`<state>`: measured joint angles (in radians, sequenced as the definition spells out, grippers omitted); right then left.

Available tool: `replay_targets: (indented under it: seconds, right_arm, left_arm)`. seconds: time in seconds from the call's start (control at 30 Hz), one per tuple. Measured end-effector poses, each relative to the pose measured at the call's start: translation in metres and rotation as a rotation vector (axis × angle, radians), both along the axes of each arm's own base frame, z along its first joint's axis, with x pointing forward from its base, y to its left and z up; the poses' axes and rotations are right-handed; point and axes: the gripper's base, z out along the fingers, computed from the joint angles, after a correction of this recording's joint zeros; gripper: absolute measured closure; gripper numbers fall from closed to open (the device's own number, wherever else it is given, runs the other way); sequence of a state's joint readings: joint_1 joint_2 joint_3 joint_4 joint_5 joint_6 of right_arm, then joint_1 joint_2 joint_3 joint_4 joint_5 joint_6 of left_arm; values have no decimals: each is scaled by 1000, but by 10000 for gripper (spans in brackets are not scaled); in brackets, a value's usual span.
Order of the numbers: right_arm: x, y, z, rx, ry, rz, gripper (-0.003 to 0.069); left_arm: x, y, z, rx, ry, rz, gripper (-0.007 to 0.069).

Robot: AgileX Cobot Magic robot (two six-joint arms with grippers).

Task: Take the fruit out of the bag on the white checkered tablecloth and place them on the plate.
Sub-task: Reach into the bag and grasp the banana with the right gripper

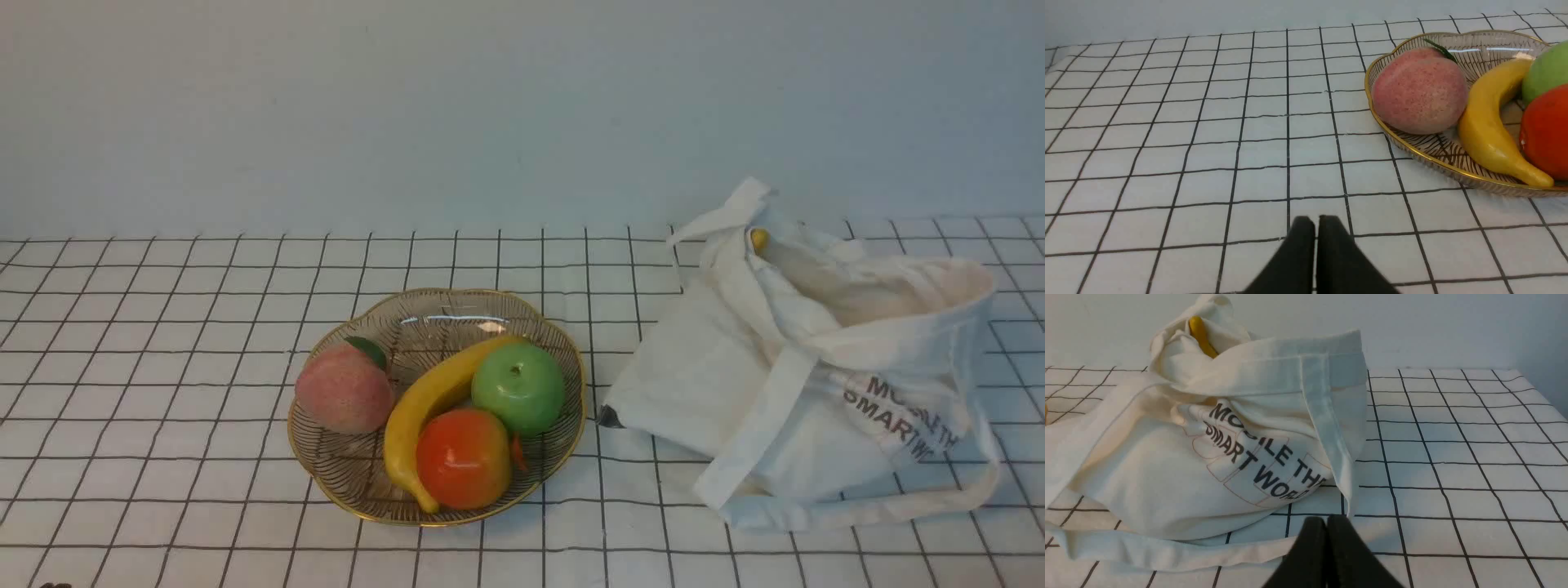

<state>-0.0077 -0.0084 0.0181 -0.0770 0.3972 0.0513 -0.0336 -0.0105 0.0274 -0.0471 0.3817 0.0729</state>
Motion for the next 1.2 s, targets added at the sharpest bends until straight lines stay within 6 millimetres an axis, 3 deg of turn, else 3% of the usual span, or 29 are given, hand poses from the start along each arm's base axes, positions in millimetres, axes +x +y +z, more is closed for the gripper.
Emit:
replay_targets:
  seconds: [1.2]
  right_arm:
    - [0,1,1,50,-20,-2,673]
  left_arm:
    - [0,0,0,0,0,0,632]
